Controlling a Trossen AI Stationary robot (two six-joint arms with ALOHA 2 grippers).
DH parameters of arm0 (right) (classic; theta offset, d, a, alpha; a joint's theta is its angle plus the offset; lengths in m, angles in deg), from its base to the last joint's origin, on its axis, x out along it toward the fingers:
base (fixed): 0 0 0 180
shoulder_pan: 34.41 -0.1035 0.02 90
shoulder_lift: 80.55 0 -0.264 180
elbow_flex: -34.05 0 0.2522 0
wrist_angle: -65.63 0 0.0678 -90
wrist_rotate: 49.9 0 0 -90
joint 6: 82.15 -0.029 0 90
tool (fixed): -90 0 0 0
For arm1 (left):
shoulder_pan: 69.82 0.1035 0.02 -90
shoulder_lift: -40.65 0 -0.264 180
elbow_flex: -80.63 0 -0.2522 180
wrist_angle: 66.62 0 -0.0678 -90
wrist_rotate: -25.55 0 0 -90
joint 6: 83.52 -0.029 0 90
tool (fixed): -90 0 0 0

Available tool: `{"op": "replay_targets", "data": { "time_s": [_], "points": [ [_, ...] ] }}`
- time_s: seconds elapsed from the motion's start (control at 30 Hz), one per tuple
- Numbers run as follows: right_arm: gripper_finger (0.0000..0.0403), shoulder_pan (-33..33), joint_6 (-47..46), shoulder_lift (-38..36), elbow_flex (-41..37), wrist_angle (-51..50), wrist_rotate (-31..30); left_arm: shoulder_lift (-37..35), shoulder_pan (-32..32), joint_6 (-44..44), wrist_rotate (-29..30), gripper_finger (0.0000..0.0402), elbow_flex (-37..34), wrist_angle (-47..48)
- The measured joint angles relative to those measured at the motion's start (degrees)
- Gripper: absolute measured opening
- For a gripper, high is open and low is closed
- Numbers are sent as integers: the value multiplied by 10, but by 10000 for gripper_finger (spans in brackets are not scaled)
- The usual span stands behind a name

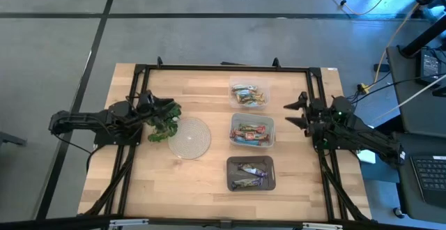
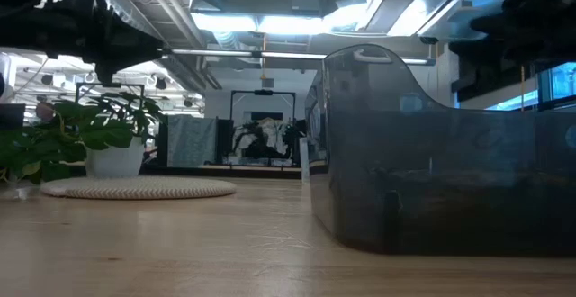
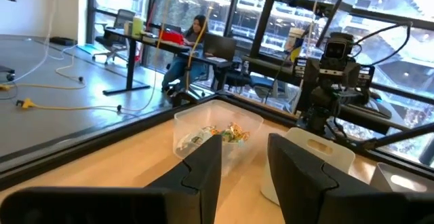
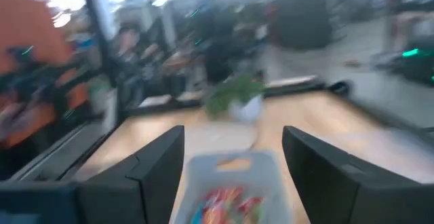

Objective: Pick and place Granola Bars by type
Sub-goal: Return to Home Position

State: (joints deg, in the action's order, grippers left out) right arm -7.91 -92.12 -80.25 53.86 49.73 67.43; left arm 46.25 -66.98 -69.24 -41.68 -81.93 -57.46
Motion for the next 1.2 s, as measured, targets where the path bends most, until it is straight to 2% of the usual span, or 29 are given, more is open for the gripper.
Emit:
{"op": "replay_targets", "data": {
  "time_s": [0.13, 0.2, 0.43, 0.6, 0.8, 1.2],
  "points": [
    [251, 0, -31, -1, 0, 9, -112, -20, 0, 0, 19, 116, 0, 18],
    [251, 0, -30, -2, 0, 11, -139, -23, 0, -7, 25, 117, 0, 19],
    [251, 0, 39, -2, -4, 20, -154, -22, -1, -11, 25, 117, 0, 18],
    [251, 0, 42, -2, -57, 88, -183, -22, -1, -10, 25, 118, 0, 18],
    [251, 0, 63, -2, -56, 119, -187, -22, -1, -11, 26, 116, 0, 18],
    [251, 0, 73, -1, -55, 43, -189, -22, -1, -10, 27, 114, 0, 18]
  ]
}}
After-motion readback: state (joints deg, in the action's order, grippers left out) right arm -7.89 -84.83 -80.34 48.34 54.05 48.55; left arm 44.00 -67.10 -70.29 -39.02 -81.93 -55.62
